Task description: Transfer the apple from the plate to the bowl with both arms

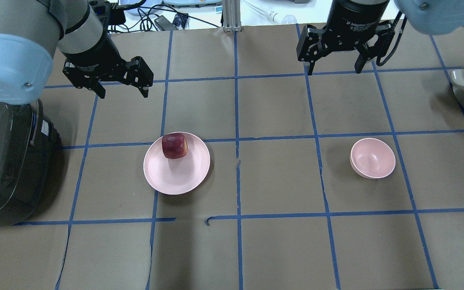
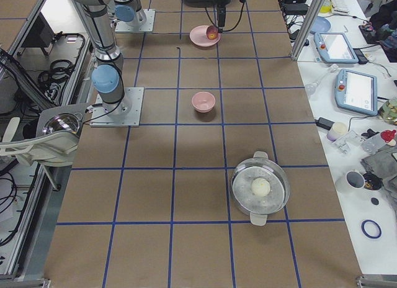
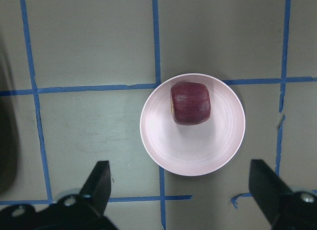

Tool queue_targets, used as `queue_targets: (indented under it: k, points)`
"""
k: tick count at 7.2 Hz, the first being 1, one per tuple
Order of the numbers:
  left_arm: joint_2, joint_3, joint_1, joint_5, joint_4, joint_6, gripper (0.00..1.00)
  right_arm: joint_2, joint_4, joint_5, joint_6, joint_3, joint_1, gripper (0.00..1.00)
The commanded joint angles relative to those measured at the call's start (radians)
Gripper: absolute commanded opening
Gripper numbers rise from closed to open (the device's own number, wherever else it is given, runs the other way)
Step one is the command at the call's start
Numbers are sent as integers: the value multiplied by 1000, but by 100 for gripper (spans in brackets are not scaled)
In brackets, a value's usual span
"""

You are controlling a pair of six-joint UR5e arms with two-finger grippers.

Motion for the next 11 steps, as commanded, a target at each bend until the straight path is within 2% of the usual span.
queue_targets:
  k: [1, 9, 11]
  points:
    - [0, 1, 2, 0, 0, 0, 100, 1, 0, 0, 0, 0, -1, 100]
    - [-1, -1, 2, -1, 2, 0, 100, 1, 2, 3, -2, 3, -2, 100]
    - [-13, -3, -3, -1, 5, -3, 100, 5, -6, 10, -35, 24, -60, 100]
